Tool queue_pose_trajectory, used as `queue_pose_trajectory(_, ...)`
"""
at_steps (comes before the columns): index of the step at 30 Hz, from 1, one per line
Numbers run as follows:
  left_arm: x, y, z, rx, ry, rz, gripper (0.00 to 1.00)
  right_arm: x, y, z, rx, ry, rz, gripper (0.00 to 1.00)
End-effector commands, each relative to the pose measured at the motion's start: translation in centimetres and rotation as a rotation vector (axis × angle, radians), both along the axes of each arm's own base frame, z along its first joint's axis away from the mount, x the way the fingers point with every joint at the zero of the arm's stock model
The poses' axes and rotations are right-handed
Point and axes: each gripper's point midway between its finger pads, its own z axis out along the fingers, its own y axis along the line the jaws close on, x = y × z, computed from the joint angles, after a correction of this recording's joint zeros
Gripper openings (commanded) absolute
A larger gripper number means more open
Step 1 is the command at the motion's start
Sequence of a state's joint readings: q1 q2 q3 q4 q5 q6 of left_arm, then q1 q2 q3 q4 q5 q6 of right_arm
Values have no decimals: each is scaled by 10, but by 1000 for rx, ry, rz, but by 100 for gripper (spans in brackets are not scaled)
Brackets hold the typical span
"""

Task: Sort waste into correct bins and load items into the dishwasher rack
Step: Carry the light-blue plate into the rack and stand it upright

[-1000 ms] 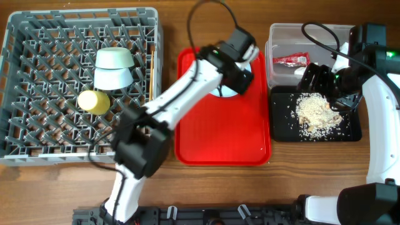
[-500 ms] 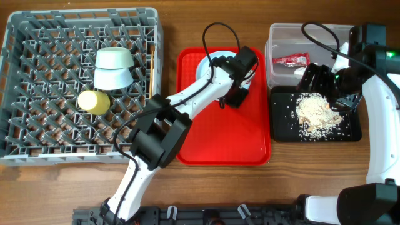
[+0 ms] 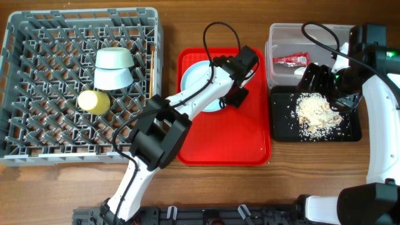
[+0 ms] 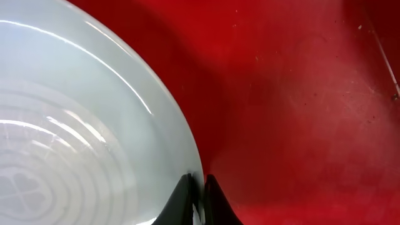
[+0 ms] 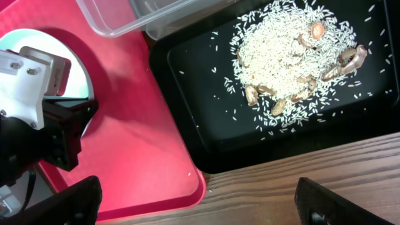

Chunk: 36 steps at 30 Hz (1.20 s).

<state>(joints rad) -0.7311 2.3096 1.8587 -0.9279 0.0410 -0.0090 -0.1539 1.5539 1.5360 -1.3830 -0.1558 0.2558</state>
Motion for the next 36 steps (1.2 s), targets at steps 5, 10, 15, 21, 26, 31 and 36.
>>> queue_pose_trajectory(5, 9, 6, 96, -135, -114, 79, 4, 3, -1, 3, -4, -14, 15, 100)
queue_pose_trajectory(10, 20, 32, 156, -204, -200, 132, 4, 3, -1, 3, -4, -15, 15, 100)
queue_pose_trajectory(15, 35, 75, 211, -270, -294, 221, 4, 3, -1, 3, -4, -14, 14, 100)
queue_pose_trajectory(21, 48, 123, 252, -417, -296, 309, 4, 3, -1, 3, -4, -14, 14, 100)
queue_pose_trajectory(26, 54, 150, 264, -595, -200, 343, 4, 3, -1, 3, -4, -13, 15, 100)
queue_pose_trajectory(31, 60, 179, 278, -746, -144, 375, 4, 3, -1, 3, -3, -12, 15, 100)
queue_pose_trajectory(36, 65, 200, 279, -822, -104, 411, 4, 3, -1, 3, -3, -12, 15, 100)
